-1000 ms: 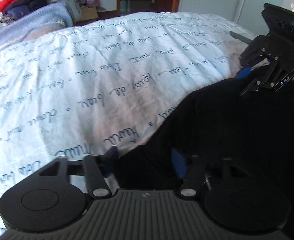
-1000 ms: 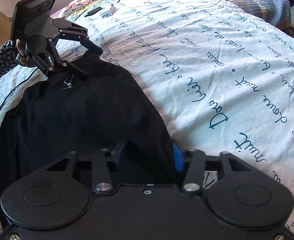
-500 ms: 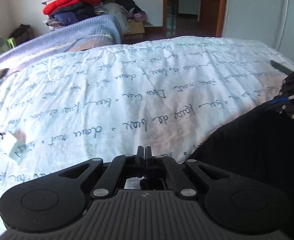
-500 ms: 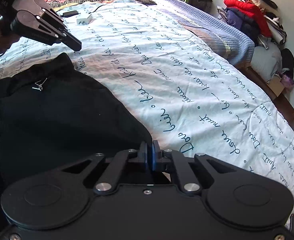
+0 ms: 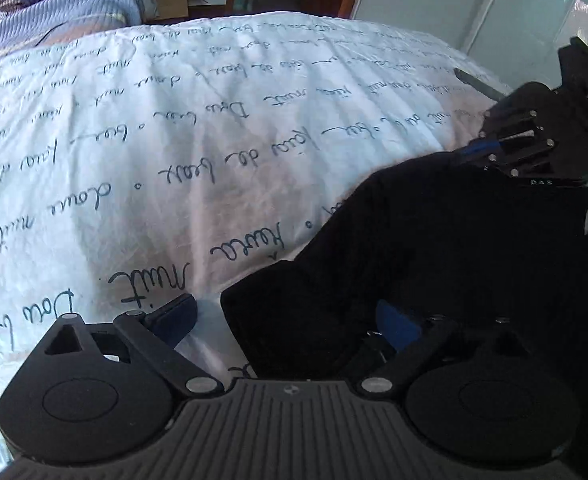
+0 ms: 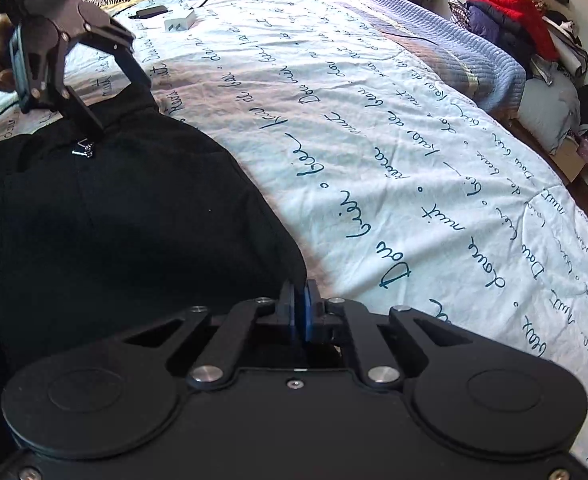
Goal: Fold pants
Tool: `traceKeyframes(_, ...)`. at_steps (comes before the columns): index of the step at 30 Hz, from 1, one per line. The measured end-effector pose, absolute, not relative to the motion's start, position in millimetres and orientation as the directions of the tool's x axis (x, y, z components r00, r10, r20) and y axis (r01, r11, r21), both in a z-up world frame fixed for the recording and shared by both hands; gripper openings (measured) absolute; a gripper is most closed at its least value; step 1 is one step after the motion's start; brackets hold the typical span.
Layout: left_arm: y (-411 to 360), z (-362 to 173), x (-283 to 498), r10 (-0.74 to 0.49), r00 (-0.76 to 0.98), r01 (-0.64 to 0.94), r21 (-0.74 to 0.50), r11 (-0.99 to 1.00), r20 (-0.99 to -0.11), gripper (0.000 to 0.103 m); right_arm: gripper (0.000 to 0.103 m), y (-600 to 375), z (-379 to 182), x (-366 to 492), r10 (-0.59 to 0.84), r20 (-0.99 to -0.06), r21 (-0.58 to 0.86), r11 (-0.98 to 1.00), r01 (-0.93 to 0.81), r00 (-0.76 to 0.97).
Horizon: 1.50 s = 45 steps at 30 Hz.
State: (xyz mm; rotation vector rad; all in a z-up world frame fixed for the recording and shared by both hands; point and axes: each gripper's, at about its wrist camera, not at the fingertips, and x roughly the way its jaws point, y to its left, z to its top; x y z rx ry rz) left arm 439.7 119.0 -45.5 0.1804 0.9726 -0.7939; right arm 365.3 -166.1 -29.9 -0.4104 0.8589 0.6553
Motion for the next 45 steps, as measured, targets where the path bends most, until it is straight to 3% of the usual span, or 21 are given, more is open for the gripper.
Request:
traceKeyframes(1, 123, -46, 440, -0.548, 0.326, 0.663, -0.227, 0.713, -0.77, 0.095, 0.005, -169, -30, 367, 0.374, -0.798, -0.054, 0.738, -0.673, 0.474)
traceKeyframes(2, 126, -44, 439, -0.574, 0.344, 0.645, -0.257, 0.72, -0.743, 0.085, 0.005, -172, -31, 368, 0.385, -0.794, -0.034, 0.744, -0.667, 0.47)
traceKeyframes(3, 127, -41, 437, -0.59, 0.345, 0.639, -0.278, 0.717, -0.73, 0.05, 0.005, -174, -31, 368, 0.394, -0.791, -0.018, 0.749, -0.662, 0.468)
traceKeyframes(4, 127, -38, 435, -0.58, 0.354, 0.63, -0.271, 0.728, -0.734, 0.034, 0.005, -175, -31, 368, 0.398, -0.79, -0.008, 0.754, -0.657, 0.467)
traceKeyframes(6, 126, -31, 429, -0.571, 0.366, 0.612, -0.273, 0.743, -0.735, 0.017, 0.005, -175, -30, 368, 0.4, -0.786, -0.002, 0.761, -0.649, 0.471)
traceKeyframes(8, 122, -24, 417, -0.551, 0.41, 0.618, -0.223, 0.754, -0.726, 0.008, 0.005, -172, -27, 364, 0.389, -0.777, -0.027, 0.764, -0.644, 0.494)
traceKeyframes(14, 112, 3, 399, -0.459, 0.591, 0.578, -0.048, 0.814, -0.664, 0.009, 0.005, -157, -15, 349, 0.296, -0.715, -0.182, 0.797, -0.576, 0.634)
traceKeyframes(18, 103, 7, 400, -0.394, 0.611, 0.539, -0.004, 0.842, -0.686, 0.009, 0.004, -143, -2, 327, 0.213, -0.638, -0.312, 0.807, -0.501, 0.74)
traceKeyframes(22, 110, 39, 342, -0.407, 0.694, 0.575, 0.117, 0.81, -0.594, 0.009, 0.004, -130, 23, 260, 0.191, -0.521, -0.471, 0.748, -0.467, 0.832)
traceKeyframes(27, 126, 62, 254, -0.389, 0.739, 0.571, 0.205, 0.795, -0.551, 0.008, 0.004, -124, 51, 161, 0.26, -0.453, -0.516, 0.704, -0.488, 0.853)
traceKeyframes(31, 144, 58, 176, -0.391, 0.741, 0.57, 0.202, 0.797, -0.547, 0.008, 0.004, -118, 53, 85, 0.33, -0.472, -0.506, 0.658, -0.558, 0.817)
traceKeyframes(35, 156, 30, 125, -0.359, 0.707, 0.554, 0.162, 0.816, -0.609, 0.008, 0.004, -108, 30, 34, 0.377, -0.554, -0.469, 0.595, -0.652, 0.742)
traceKeyframes(40, 167, -10, 107, -0.296, 0.669, 0.513, 0.136, 0.847, -0.682, 0.008, 0.004, -100, -8, 14, 0.401, -0.648, -0.386, 0.561, -0.733, 0.648)
traceKeyframes(45, 175, -13, 101, -0.255, 0.683, 0.483, 0.162, 0.86, -0.684, 0.009, 0.005, -93, -12, -3, 0.414, -0.661, -0.363, 0.553, -0.75, 0.626)
